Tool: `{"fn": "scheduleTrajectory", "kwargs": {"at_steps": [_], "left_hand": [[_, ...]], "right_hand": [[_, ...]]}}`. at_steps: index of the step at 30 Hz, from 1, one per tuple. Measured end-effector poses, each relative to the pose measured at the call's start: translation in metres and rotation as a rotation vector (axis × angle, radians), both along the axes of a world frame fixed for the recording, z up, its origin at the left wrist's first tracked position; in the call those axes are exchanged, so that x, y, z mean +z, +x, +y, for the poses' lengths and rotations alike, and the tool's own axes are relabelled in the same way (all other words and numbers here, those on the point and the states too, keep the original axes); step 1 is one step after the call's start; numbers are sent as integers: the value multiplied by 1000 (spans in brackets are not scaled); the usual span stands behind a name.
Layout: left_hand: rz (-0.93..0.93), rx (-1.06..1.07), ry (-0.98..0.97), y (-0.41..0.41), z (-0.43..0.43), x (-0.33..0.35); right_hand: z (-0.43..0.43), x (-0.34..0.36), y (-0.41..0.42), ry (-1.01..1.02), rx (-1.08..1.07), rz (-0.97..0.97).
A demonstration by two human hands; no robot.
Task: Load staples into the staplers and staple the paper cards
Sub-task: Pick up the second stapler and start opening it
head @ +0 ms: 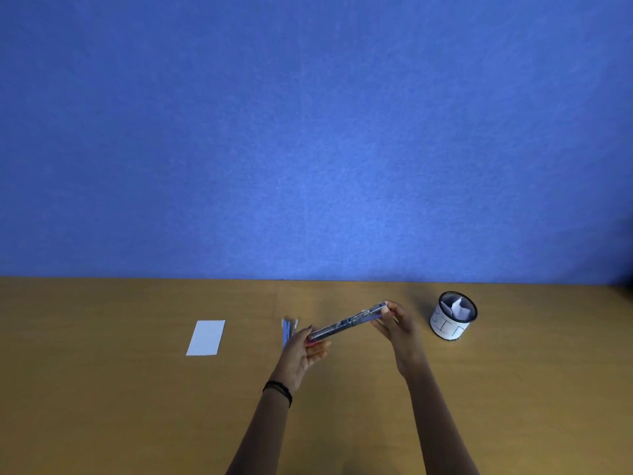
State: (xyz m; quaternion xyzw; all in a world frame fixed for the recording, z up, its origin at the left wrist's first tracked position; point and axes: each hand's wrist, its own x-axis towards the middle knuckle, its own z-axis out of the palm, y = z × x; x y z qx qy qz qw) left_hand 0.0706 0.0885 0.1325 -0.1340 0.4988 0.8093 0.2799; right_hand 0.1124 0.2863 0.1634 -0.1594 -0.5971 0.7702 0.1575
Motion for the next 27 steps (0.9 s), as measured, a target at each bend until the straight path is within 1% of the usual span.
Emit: {"fn": "scheduleTrajectory", "kwargs": {"at_steps": [6,10,14,16,18,21,24,25,27], "left_hand": [[31,-93,-83,-10,-3,5],[81,-302,-161,-18,-7,10],[186,-562,-224,-17,-6,16],[215,-654,-244,-14,-3,20],[228,-702,-243,-11,3,22],[143,-678,-185,-5,12,21],[101,-574,-222,-1,22,16],[91,-540,-228,-1,25,13],[55,-482,-228,-1,30,8]], "right_hand": [[-3,7,3,11,118,12],[-1,11,0,52,214,-12],[-1,14,-2,60,312,-42],[-2,15,-3,66,366,-54],[-5,14,-5,72,389,-63],[-9,6,-11,115,325,-96],[-17,-4,-20,218,143,-168],[-20,-8,-22,318,75,-186],[-25,-14,-23,616,-18,-194]]}}
